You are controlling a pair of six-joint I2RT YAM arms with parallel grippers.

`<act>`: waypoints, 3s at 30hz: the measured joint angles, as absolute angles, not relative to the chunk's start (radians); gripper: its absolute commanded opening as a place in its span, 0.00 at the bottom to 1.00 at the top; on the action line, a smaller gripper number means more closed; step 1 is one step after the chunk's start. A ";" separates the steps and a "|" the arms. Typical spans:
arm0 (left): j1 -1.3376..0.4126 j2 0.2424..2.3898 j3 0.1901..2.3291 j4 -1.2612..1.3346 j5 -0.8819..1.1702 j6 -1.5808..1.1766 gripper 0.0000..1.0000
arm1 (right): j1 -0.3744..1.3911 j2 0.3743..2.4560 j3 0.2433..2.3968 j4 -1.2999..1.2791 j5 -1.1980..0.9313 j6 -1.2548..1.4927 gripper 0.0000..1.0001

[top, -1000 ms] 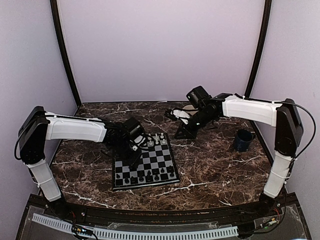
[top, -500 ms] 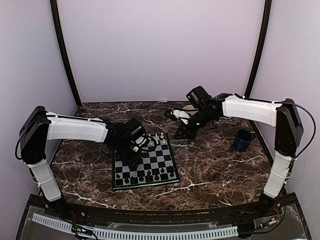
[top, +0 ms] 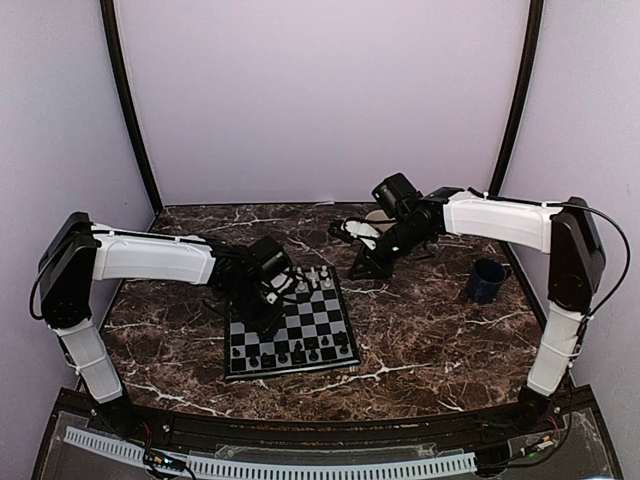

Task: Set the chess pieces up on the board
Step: Pick up the pawn from the chessboard, then place the pawn at g7.

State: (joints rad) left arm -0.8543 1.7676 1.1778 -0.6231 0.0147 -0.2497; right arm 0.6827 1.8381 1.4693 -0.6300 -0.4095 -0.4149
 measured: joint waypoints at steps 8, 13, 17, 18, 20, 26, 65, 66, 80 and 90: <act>-0.856 1.789 1.231 -0.617 0.015 -0.251 0.14 | 0.683 1.838 1.469 -0.630 -0.411 -0.414 0.17; -0.856 1.805 1.242 -0.617 0.015 -0.251 0.16 | 0.683 1.838 1.469 -0.630 -0.411 -0.415 0.17; -0.856 1.808 1.242 -0.624 0.014 -0.251 0.19 | 0.683 1.838 1.469 -0.630 -0.411 -0.415 0.17; -0.856 1.809 1.243 -0.626 0.014 -0.250 0.19 | 0.683 1.838 1.469 -0.630 -0.411 -0.415 0.17; -0.856 1.815 1.243 -0.630 0.013 -0.250 0.19 | 0.683 1.838 1.469 -0.630 -0.411 -0.415 0.18; -0.856 1.822 1.243 -0.649 0.009 -0.250 0.17 | 0.683 1.838 1.469 -0.631 -0.411 -0.415 0.18; -0.858 1.503 1.026 -0.705 0.087 -0.167 0.04 | 0.683 1.850 1.469 -0.639 -0.422 -0.415 0.18; -0.858 1.514 1.026 -0.704 0.088 -0.161 0.04 | 0.683 1.850 1.469 -0.640 -0.422 -0.415 0.18; -0.858 1.603 1.026 -0.690 0.085 -0.118 0.04 | 0.683 1.866 1.470 -0.646 -0.422 -0.425 0.18; -0.858 1.638 1.021 -0.669 0.084 -0.120 0.04 | 0.683 1.872 1.470 -0.651 -0.422 -0.430 0.18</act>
